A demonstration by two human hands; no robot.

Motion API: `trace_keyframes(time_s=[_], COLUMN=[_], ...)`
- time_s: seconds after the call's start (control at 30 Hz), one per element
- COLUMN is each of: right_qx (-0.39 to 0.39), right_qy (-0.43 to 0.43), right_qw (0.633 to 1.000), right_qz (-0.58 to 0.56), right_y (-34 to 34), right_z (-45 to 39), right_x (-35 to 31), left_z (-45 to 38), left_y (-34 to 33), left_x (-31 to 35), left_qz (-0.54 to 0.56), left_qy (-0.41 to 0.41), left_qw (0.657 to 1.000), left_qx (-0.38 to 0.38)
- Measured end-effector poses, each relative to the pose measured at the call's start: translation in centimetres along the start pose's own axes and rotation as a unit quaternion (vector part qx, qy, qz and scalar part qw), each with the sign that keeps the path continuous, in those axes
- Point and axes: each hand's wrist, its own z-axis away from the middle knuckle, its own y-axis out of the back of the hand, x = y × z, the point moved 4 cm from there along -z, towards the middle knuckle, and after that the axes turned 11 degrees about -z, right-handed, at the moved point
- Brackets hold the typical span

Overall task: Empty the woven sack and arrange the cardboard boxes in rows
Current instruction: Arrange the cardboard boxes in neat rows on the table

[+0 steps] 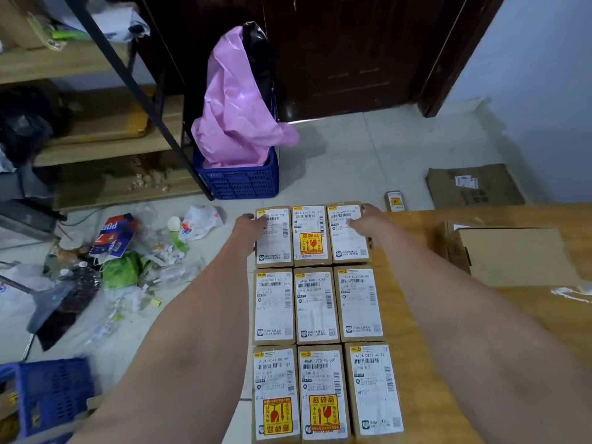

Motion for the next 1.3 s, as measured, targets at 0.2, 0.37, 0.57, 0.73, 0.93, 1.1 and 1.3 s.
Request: trace_keyframes(time_s=[0.2, 0.37, 0.57, 0.73, 0.93, 1.1, 1.3], right_qx=[0.010, 0.024, 0.028, 0.071, -0.002, -0.068, -0.058], right_qy=[-0.021, -0.031, -0.036, -0.048, -0.096, -0.100, -0.077], right_qw=[1.000, 0.998, 0.993, 0.987, 0.993, 0.992, 0.995], right_qz=[-0.004, -0.041, -0.108, -0.137, -0.065, 0.018, -0.026], right_y=[-0.4, -0.8, -1.2, -0.8, -1.4, -2.1, -3.5], right_z=[0.2, 0.1, 0.9, 3.0, 7.1, 9.4, 8.3], right_x=[0.6, 1.1, 1.4, 2.6, 6.9, 9.1, 10.3], left_z=[0.3, 0.5, 1.4, 3.6, 7.6, 10.7, 12.6], left_y=[-0.3, -0.4, -0.1, 0.1, 0.9, 1.1, -0.1], left_x=[-0.4, -0.3, -0.3, -1.6, -5.7, -8.0, -9.1], left_qz=[-0.041, -0.069, -0.063, -0.039, -0.030, -0.020, -0.006], left_qy=[-0.040, -0.031, -0.025, -0.003, 0.039, 0.055, 0.051], left_qw=[0.997, 0.995, 0.997, 0.999, 0.997, 0.994, 0.994], left_qx=[0.045, 0.066, 0.048, 0.016, -0.060, -0.095, -0.093])
